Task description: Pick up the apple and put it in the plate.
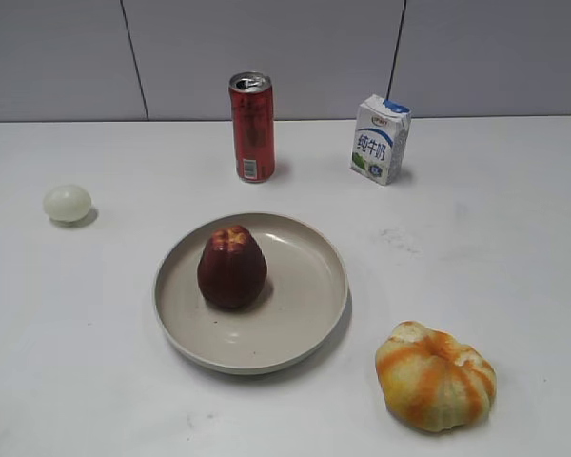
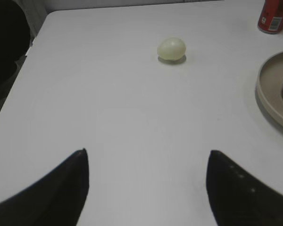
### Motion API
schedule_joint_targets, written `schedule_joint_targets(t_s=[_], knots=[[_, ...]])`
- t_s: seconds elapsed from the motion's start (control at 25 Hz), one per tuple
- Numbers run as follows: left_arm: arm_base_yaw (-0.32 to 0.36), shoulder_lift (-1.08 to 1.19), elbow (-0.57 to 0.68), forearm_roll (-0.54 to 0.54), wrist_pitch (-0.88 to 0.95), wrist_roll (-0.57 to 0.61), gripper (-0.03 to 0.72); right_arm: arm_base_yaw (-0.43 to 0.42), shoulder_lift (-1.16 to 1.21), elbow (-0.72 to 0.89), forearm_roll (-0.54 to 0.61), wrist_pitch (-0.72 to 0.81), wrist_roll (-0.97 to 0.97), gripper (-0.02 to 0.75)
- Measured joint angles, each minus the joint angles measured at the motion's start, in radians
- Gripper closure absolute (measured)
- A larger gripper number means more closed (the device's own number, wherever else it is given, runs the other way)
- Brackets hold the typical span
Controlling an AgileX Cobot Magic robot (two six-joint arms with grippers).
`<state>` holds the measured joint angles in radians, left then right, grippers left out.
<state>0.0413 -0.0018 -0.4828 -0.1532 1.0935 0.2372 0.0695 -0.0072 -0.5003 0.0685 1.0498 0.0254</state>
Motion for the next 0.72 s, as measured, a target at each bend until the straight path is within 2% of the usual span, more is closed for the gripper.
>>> schedule_joint_targets(t_s=[0.72], knots=[[0.000, 0.000, 0.001, -0.001, 0.000, 0.000, 0.099, 0.000, 0.000, 0.000, 0.000, 0.000, 0.000, 0.399]])
